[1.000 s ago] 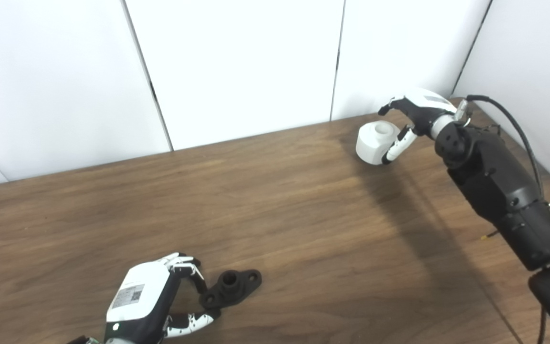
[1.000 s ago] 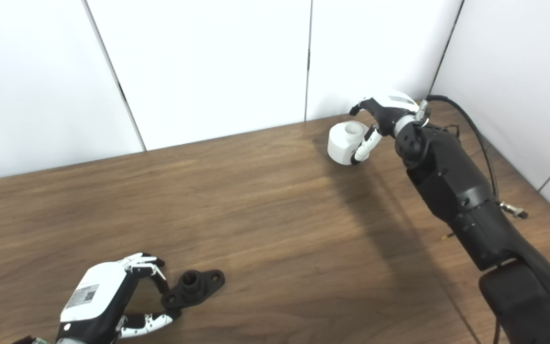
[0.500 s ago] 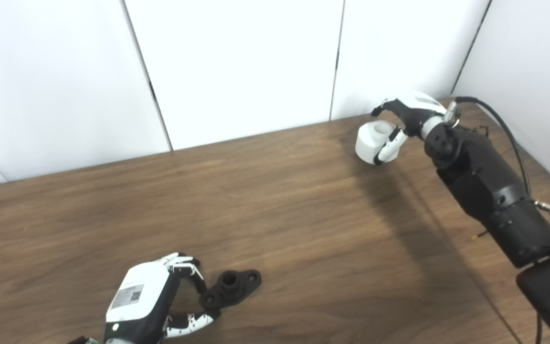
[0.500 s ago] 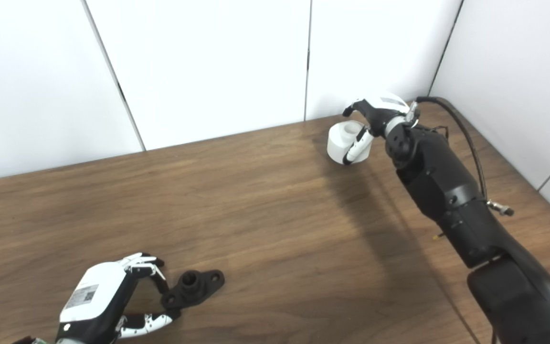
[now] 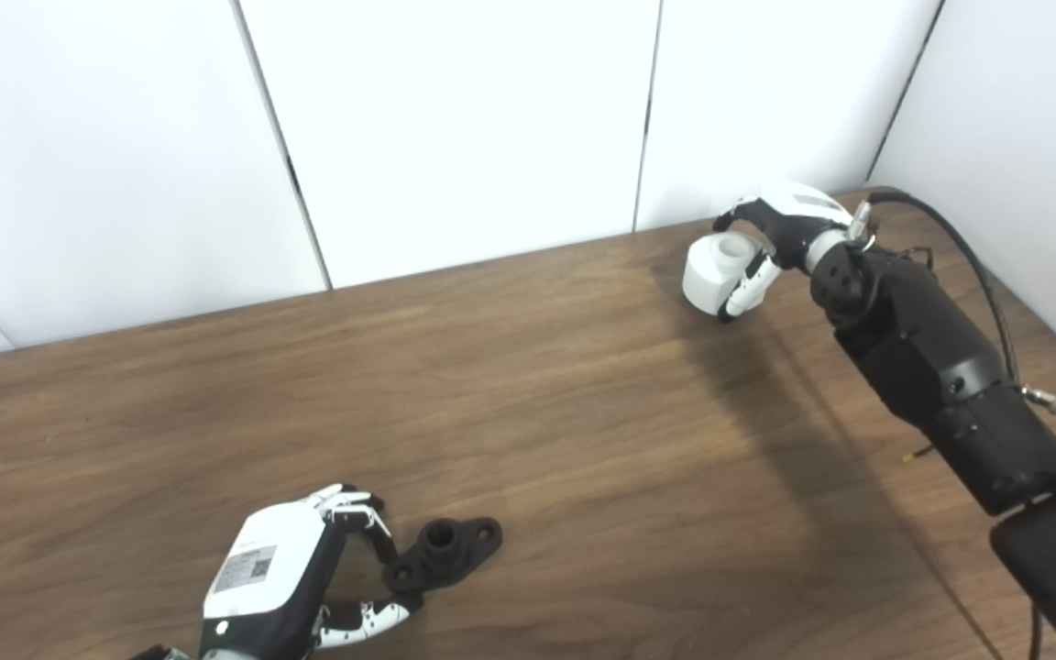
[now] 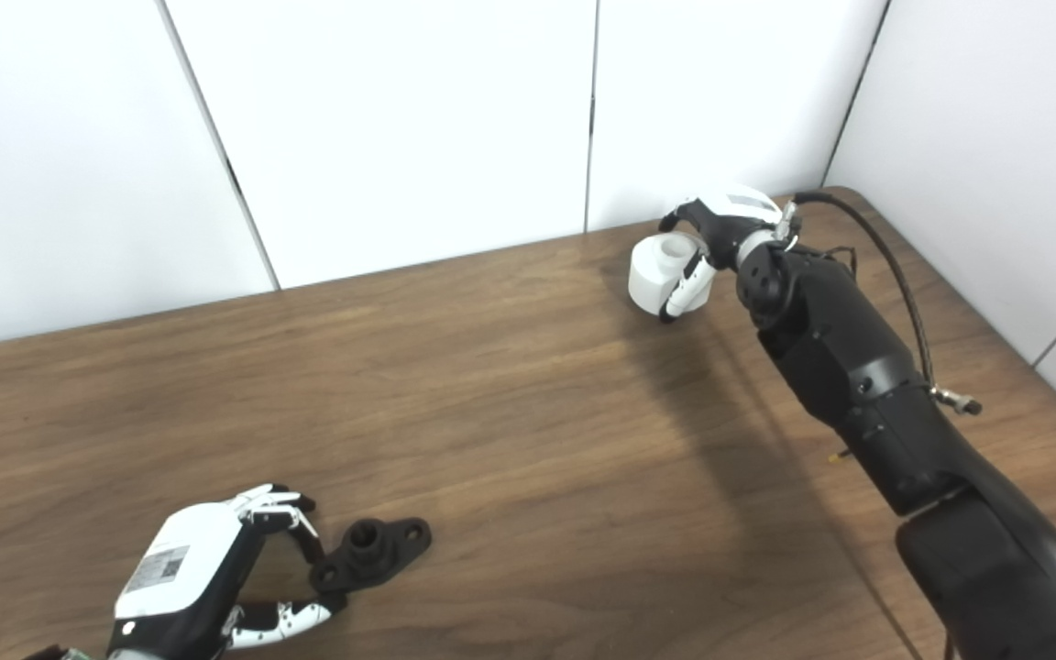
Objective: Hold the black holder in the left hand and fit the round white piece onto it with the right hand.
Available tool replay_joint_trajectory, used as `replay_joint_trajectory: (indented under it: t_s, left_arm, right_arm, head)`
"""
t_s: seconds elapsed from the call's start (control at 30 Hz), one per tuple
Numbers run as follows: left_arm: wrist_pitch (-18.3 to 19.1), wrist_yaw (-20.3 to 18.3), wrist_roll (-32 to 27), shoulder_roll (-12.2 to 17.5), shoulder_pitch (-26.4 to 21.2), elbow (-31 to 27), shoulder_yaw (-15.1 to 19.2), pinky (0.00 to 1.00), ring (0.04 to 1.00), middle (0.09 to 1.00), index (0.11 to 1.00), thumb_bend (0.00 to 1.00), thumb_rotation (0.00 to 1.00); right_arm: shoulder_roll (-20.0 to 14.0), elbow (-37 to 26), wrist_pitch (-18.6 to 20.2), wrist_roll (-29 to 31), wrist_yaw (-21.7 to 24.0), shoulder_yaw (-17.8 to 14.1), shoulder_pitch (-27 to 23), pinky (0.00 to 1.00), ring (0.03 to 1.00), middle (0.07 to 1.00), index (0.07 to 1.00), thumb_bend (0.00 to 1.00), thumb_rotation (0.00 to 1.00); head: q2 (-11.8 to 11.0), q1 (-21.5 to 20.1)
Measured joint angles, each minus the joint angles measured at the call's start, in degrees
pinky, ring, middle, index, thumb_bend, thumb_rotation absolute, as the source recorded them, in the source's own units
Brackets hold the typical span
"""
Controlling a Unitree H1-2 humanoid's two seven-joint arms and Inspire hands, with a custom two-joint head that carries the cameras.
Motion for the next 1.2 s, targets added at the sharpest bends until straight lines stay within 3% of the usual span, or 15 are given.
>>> replay_joint_trajectory:
  t_s: [1.2]
  left_arm:
    - [0.6,-0.3,-0.1,0.0,-0.1,-0.3,0.0,0.82,0.878,0.795,0.486,0.52,0.04]
  right_arm:
    - [-1.2,-0.3,-0.9,1.3,-0.6,0.1,0.0,0.95,0.97,0.892,0.619,0.83,0.12]
  head:
    - [0.5,0.1]
